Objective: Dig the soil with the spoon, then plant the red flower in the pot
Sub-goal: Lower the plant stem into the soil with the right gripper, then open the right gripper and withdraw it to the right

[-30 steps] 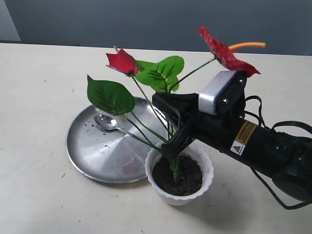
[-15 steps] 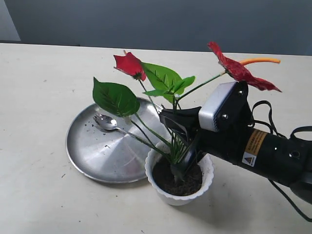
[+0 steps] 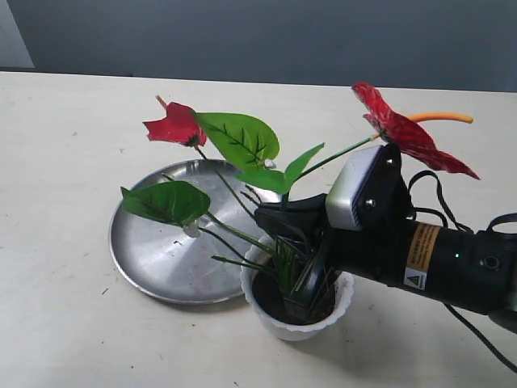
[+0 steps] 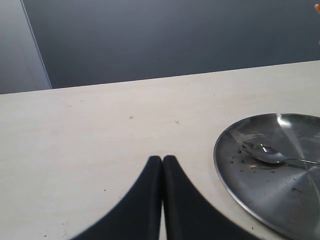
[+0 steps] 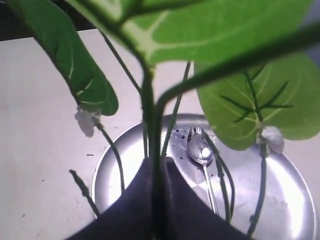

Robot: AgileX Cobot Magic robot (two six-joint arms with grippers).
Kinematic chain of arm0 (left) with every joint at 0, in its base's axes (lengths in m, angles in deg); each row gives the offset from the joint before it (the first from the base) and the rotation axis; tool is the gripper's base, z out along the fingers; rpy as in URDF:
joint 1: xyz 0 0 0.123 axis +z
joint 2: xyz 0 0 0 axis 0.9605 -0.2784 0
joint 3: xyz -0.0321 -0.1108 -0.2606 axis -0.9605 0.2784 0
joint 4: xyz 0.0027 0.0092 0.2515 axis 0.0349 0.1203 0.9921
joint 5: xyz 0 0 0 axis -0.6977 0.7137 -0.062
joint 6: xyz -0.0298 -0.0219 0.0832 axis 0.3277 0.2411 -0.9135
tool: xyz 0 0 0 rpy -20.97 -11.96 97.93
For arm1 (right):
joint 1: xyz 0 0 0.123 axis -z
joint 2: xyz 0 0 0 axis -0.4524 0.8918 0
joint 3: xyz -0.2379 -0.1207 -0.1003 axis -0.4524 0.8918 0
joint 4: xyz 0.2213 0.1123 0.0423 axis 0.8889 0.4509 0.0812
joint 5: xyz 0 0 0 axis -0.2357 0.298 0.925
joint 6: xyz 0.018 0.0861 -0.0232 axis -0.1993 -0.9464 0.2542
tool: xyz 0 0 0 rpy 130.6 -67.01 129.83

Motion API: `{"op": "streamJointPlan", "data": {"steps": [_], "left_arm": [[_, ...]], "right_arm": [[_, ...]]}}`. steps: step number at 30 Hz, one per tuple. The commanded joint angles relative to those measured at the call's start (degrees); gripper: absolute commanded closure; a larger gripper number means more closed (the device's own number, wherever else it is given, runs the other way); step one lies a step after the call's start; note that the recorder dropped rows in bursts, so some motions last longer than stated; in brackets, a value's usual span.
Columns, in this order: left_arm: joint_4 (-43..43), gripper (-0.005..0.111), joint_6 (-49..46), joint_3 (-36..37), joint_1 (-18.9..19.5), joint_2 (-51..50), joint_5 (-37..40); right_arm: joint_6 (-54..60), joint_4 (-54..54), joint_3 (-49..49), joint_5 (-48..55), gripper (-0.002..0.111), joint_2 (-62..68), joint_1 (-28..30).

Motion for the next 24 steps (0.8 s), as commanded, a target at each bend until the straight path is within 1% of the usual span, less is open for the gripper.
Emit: {"op": "streamJointPlan", "data": {"steps": [1,12,15,17,20,24], "left_arm": [[-0.09,0.106,0.25,-0.13,-0.31,0.07,-0.79],[-0.09,0.106,0.25,-0.13,-0.31,0.07,-0.79],[-0.09,0.106,0.25,-0.13,-0.31,0.07,-0.79],[-0.09,0.106,0.25,-0.13,-0.31,0.07,-0.79],[-0.09,0.106,0.25,-0.13,-0.31,0.07,-0.79],[-0.09,0.106,0.25,-0.13,-0.31,0.07,-0.79]], "right_arm": [[-0.69,-2.11,0.92,5.09,0.107,0.37,-0.1],[-1.96,-2.04,0.92,6.76,0.107,0.37,-0.1],[-3.09,-2.04,0.92,7.94,0.1,0.37,-0.1],[-4.05,-2.04,0.92,8.83,0.093,-0.02,-0.1],[-4.98,-2.04,0.92,9.09,0.085,-1.11,-0.1],[-4.98,-2.04,0.92,9.65,0.085,-3.69,-0.1]]}}
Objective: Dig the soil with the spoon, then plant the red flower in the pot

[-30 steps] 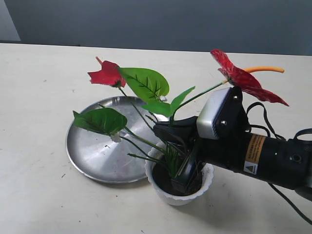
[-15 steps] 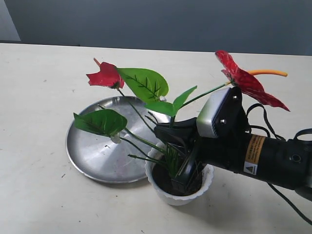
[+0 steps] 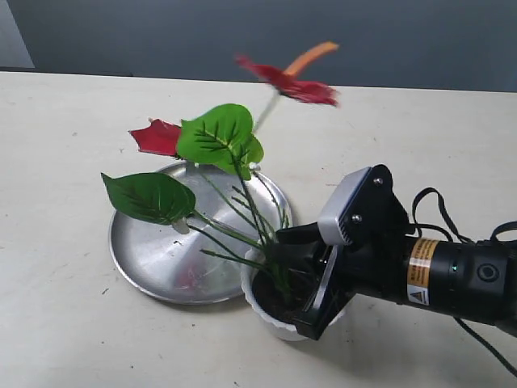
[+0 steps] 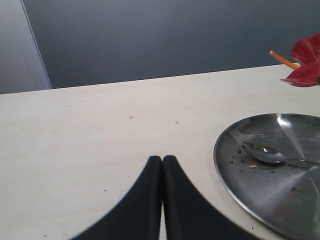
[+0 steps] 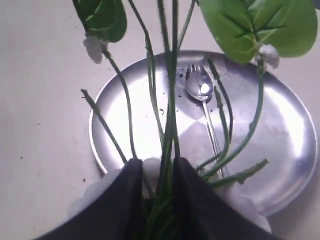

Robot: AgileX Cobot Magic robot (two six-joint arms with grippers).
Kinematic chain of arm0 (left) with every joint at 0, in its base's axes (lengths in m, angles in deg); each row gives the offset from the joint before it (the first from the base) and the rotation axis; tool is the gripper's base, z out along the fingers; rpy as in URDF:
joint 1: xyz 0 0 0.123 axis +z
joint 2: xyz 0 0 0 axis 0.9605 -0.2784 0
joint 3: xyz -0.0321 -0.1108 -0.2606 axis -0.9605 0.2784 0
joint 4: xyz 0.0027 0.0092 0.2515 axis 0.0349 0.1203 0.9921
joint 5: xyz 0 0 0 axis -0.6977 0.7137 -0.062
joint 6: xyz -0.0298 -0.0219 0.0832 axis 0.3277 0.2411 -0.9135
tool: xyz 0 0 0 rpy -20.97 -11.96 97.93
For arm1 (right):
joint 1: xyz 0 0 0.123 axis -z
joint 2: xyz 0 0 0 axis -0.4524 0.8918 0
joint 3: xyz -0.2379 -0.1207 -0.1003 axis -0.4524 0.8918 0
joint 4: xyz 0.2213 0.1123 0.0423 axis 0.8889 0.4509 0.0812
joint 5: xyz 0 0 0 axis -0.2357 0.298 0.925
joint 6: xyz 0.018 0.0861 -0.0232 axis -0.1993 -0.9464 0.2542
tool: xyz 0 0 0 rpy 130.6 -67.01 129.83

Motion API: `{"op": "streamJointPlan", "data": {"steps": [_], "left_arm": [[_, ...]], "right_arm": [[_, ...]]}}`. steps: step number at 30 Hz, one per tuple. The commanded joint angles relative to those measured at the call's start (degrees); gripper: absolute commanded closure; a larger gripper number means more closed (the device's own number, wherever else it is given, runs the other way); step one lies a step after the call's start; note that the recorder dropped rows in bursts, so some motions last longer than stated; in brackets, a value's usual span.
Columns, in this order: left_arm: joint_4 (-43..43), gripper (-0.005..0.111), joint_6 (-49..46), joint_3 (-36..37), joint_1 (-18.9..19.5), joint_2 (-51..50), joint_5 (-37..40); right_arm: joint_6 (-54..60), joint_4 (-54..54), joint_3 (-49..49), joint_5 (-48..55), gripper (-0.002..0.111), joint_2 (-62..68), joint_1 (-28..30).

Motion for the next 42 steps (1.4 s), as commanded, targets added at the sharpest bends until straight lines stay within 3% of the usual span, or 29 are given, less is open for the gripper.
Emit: {"op": "streamJointPlan", "data": {"steps": [1,16,24,28,30,33,38,42], "left_arm": [[-0.09,0.106,0.25,-0.13,-0.31,0.07,-0.79],[-0.09,0.106,0.25,-0.13,-0.31,0.07,-0.79],[-0.09,0.106,0.25,-0.13,-0.31,0.07,-0.79],[-0.09,0.106,0.25,-0.13,-0.31,0.07,-0.79],[-0.09,0.106,0.25,-0.13,-0.31,0.07,-0.79],[-0.09,0.106,0.25,-0.13,-0.31,0.07,-0.79],[-0.09,0.106,0.25,-0.13,-0.31,0.07,-0.79],[-0.09,0.106,0.25,-0.13,-0.31,0.07,-0.79]], "right_arm": [[-0.5,-0.17,0.18,0.92,0.085,-3.18,-0.1],[-6.07,-0.17,0.18,20.89,0.085,-18.69,-0.1],[-12.92,0.13,0.18,38.83,0.085,-34.11,-0.1],[-13.91,5.57,0.18,47.71,0.085,-42.73,-0.1],[-13.91,8.04,0.18,51.16,0.091,-47.26,-0.1],[-14.11,9.06,0.18,56.61,0.109,-52.89,-0.1],[-17.51,12.53,0.18,60.61,0.108,-60.69,-0.1],[-30.05,15.37,0.18,62.01,0.108,-68.82,-0.1]]}}
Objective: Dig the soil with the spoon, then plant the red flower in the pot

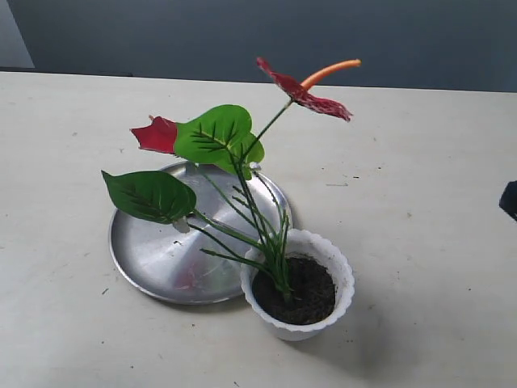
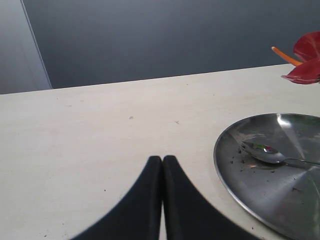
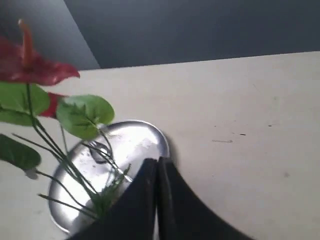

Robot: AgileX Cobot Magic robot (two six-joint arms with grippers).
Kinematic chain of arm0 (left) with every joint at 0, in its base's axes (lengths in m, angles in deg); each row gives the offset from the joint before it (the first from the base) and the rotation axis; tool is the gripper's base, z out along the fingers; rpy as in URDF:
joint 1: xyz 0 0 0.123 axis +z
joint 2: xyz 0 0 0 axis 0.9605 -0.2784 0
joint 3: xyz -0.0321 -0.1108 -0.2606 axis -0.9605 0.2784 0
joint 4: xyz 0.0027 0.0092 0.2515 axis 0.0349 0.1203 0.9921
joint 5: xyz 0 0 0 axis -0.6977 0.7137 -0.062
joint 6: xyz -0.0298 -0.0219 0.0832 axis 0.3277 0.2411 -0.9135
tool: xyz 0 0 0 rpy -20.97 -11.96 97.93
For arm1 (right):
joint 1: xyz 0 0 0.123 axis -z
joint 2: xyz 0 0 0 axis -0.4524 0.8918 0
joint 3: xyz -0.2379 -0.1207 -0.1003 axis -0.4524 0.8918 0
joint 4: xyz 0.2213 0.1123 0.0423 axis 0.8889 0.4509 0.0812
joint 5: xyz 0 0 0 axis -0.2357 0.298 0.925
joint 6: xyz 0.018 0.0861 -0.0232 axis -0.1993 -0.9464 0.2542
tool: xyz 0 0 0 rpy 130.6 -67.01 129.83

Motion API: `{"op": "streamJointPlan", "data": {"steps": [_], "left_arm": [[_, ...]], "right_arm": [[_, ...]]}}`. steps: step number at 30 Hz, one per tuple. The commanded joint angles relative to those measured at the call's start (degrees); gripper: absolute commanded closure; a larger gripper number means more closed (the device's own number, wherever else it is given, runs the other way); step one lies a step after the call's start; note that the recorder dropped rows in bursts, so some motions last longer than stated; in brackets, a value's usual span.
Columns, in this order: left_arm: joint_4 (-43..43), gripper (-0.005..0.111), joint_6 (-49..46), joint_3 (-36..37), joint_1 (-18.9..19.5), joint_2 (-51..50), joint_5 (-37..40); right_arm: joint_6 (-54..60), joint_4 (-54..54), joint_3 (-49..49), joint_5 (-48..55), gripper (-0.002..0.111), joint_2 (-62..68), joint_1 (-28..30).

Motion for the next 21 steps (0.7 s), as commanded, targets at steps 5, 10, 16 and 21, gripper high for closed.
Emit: {"op": "streamJointPlan", "data": {"steps": [5,10,16,21], "left_arm": [[-0.09,0.106,0.25,-0.13,-0.31,0.07,-0.79],[-0.09,0.106,0.25,-0.13,-0.31,0.07,-0.79],[-0.09,0.106,0.25,-0.13,-0.31,0.07,-0.79],[-0.09,0.106,0.25,-0.13,-0.31,0.07,-0.79]], "right_arm": [[-8.18,-0.49,0.1,2.05,0.108,-9.2,-0.1],[-7.5,-3.65,0.1,2.12,0.108,-9.18,-0.1],[-7.24,-8.55,0.31,4.58,0.108,-9.32,1.0],[-6.81,-10.23,4.07,3.21,0.108,-11.91,9.3]]}}
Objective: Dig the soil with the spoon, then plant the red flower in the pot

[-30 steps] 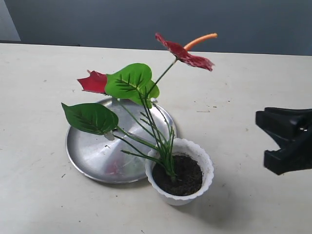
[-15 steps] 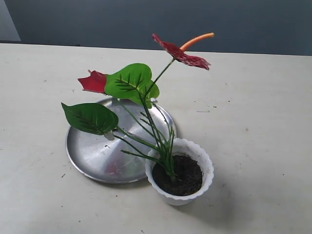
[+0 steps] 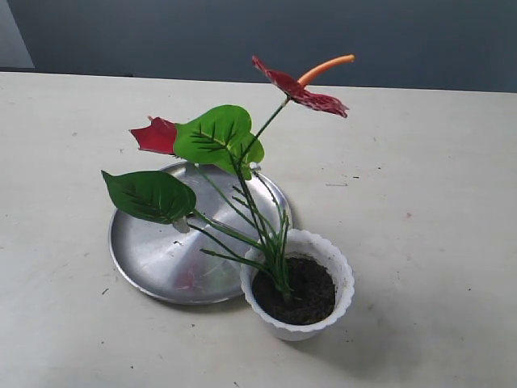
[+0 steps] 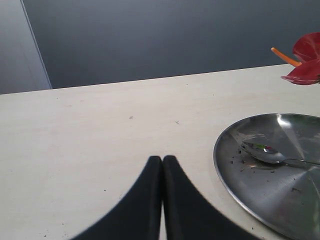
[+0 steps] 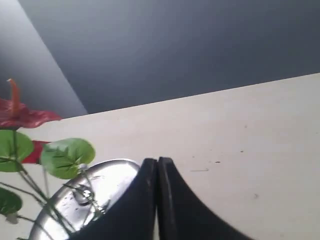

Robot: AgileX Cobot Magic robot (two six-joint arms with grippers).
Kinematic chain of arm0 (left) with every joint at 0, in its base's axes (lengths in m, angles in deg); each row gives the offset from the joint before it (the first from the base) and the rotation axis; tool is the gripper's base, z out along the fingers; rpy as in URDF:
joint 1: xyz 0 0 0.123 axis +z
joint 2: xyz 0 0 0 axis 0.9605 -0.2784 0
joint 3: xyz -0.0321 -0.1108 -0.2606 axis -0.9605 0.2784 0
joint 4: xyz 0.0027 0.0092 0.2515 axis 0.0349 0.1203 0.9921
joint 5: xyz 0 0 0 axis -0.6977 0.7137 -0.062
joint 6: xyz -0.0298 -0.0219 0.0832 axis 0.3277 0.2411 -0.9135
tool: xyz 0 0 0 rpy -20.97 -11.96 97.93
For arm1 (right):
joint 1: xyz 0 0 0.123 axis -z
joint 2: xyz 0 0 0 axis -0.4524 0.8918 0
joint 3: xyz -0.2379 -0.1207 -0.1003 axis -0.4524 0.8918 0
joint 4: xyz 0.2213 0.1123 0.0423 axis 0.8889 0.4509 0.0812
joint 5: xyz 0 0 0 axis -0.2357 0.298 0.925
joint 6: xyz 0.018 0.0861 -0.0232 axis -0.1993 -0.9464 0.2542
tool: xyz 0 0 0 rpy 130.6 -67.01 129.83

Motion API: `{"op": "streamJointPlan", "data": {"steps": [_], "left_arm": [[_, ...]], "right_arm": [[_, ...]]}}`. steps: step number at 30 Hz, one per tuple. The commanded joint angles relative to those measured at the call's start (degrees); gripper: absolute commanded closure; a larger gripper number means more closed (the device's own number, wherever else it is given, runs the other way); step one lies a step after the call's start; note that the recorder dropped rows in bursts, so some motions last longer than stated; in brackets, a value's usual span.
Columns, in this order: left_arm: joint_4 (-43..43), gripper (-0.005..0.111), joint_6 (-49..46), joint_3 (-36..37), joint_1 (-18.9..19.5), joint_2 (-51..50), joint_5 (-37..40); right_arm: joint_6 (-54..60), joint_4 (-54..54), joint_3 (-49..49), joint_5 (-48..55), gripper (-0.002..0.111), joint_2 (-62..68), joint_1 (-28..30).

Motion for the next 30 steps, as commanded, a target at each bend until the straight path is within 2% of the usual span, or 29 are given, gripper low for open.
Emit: {"op": "streamJointPlan", "data": {"steps": [1,7,12,23,27,30], "left_arm": [[-0.09,0.106,0.25,-0.13,-0.31,0.07,-0.79],[-0.09,0.106,0.25,-0.13,-0.31,0.07,-0.79],[-0.09,0.106,0.25,-0.13,-0.31,0.07,-0.79],[-0.09,0.106,0.25,-0.13,-0.31,0.07,-0.79],[-0.09,0.106,0.25,-0.13,-0.31,0.07,-0.79],[-0.09,0.106,0.25,-0.13,-0.31,0.07,-0.79]], "right_arm": [[0.87,-1.68,4.38,-1.73,0.108,-3.14,8.64],[0.87,0.07,13.63,-12.12,0.108,-9.97,24.08],[0.87,0.17,17.33,-18.06,0.108,-11.55,30.89],[2.86,2.79,17.33,-14.94,0.108,-11.55,31.38],[26.87,19.58,17.33,-13.47,0.108,-11.55,31.38],[35.98,24.15,17.33,-13.28,0.108,-11.55,31.38]]}}
